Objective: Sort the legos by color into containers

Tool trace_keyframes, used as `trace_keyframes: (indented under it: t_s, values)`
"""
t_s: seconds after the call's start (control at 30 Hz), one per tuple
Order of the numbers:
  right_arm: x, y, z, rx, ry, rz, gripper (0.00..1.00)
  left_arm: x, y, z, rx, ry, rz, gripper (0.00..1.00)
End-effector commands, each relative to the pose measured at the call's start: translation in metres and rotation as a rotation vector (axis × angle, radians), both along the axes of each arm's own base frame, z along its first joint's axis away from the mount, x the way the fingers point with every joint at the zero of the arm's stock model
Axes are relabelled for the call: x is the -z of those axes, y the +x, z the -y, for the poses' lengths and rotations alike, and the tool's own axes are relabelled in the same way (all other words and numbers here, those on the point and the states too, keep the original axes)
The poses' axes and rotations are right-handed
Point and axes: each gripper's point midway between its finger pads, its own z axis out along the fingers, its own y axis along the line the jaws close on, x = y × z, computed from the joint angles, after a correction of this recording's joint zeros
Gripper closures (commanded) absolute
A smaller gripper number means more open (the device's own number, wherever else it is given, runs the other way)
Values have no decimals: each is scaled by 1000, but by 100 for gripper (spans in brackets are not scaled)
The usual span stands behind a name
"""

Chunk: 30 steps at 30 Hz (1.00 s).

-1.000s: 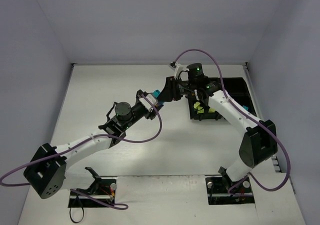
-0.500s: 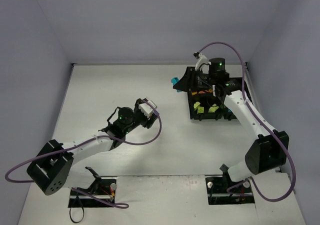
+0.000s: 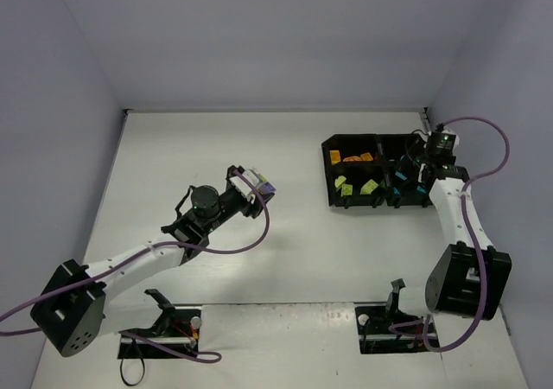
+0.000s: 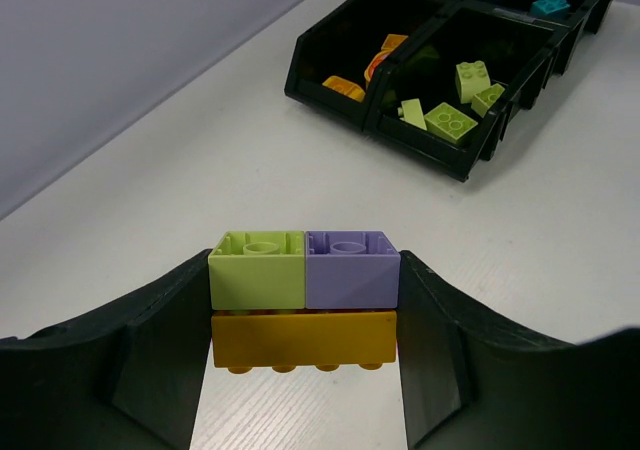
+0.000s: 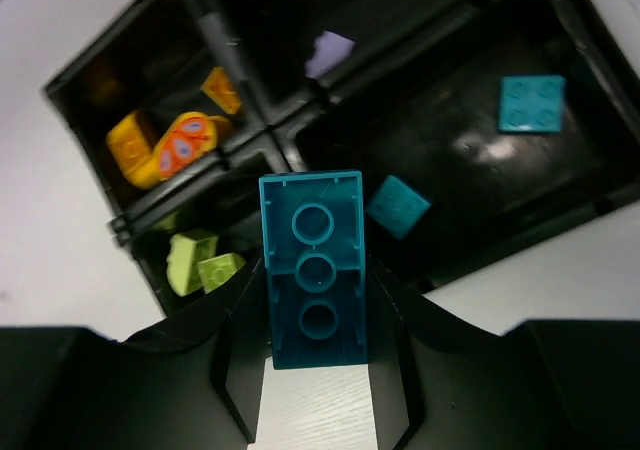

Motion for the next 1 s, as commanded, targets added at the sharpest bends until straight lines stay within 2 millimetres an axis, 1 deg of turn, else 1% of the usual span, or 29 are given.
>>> trace_keyframes:
  t_s: [0.0,0.07,0.17,0.2,0.27,0.3,0.4,0.43,0.47,0.5,0.53,0.57,0.6,0.63,0.67,0.7,0.73,0.77,0.8,0.83,0.87,0.9,0.93,0.97]
  values:
    - [-2,3,30,171,-42,18,96,-37,-10,3,51,-94,78,100]
    - [7,6,44,231,-47,-6,93,-39,-13,4,68,-89,83,100]
    - [19,11,56,281,-68,-40,83,-42,-17,5,87,-91,96,100]
    - [21,13,59,290,-74,-44,75,-42,-17,5,90,-90,97,100]
    - [27,16,63,299,-86,-61,66,-44,-19,6,98,-91,106,100]
    - [26,19,64,299,-88,-59,55,-43,-19,5,99,-92,105,100]
    - [25,21,64,291,-98,-60,39,-45,-21,6,108,-99,112,100]
    - [24,21,61,276,-93,-55,37,-46,-21,6,110,-100,113,100]
    - [17,22,59,264,-91,-37,35,-47,-22,7,113,-101,117,100]
    - [12,24,52,232,-101,-24,31,-48,-21,7,113,-101,123,100]
    - [4,27,48,209,-103,-4,30,-49,-21,7,116,-104,127,100]
    - [-8,31,36,152,-82,33,30,-49,-22,9,125,-103,130,100]
    - [-16,35,17,72,-69,57,30,-50,-21,10,130,-106,138,100]
    - [-34,39,3,21,-54,103,30,-49,-21,11,133,-106,143,100]
    - [-44,42,-20,-69,-11,134,31,-50,-19,14,140,-103,151,100]
    - [-53,43,-49,-167,8,159,31,-50,-18,15,145,-98,157,100]
    - [-70,43,-75,-265,52,201,32,-54,-16,17,148,-94,173,100]
    - [-78,41,-93,-324,73,221,32,-53,-13,19,149,-85,175,100]
    - [-85,38,-112,-385,99,239,32,-54,-12,21,151,-80,178,100]
    - [-95,33,-144,-473,135,263,32,-55,-10,22,154,-72,190,100]
    - [-100,26,-164,-539,178,269,33,-58,-6,24,152,-68,200,100]
    - [-104,22,-179,-583,204,274,34,-60,-5,25,155,-64,205,100]
    - [-111,13,-205,-656,229,288,34,-61,-4,27,158,-55,215,100]
    - [-114,8,-217,-696,246,292,34,-65,-1,28,157,-53,223,100]
